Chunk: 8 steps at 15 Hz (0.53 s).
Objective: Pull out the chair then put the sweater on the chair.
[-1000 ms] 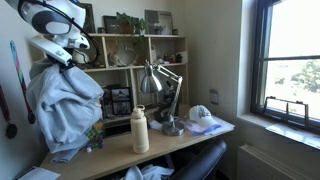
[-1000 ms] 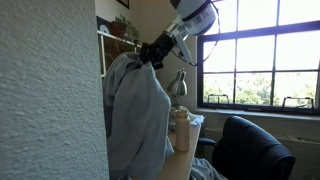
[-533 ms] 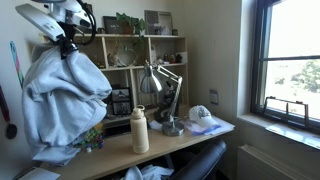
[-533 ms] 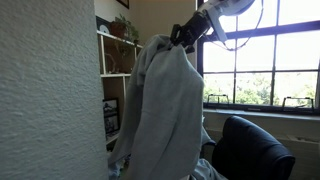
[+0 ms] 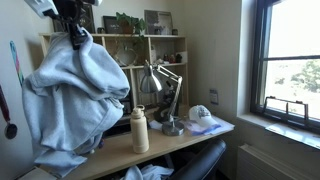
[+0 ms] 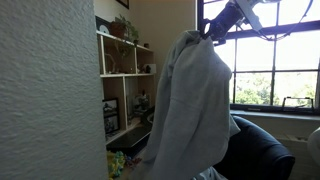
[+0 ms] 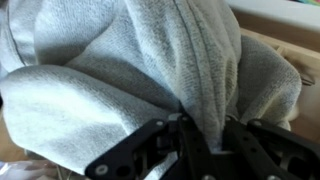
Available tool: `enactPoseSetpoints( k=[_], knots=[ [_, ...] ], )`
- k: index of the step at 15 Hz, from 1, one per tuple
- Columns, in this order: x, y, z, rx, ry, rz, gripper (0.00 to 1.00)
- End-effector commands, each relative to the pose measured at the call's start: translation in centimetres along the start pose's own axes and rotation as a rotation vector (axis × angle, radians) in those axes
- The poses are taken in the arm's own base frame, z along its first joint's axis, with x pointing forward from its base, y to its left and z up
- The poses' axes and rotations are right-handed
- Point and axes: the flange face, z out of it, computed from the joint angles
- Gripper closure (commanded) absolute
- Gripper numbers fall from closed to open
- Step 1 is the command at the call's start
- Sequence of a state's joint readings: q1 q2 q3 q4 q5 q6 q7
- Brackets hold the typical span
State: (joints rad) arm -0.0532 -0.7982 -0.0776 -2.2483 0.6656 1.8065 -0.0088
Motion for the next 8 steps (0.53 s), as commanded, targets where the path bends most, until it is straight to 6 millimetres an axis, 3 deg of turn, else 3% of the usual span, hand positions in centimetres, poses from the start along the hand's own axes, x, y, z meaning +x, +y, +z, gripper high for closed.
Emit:
enactPoseSetpoints(
  k=[1,8],
  knots=[
    [-0.2,1.9,-3.4,-0.077,0.061,0.110,0.94],
    [0.9,6.9,-6.4,-0.251,0.166,0.301,0.94]
  ],
)
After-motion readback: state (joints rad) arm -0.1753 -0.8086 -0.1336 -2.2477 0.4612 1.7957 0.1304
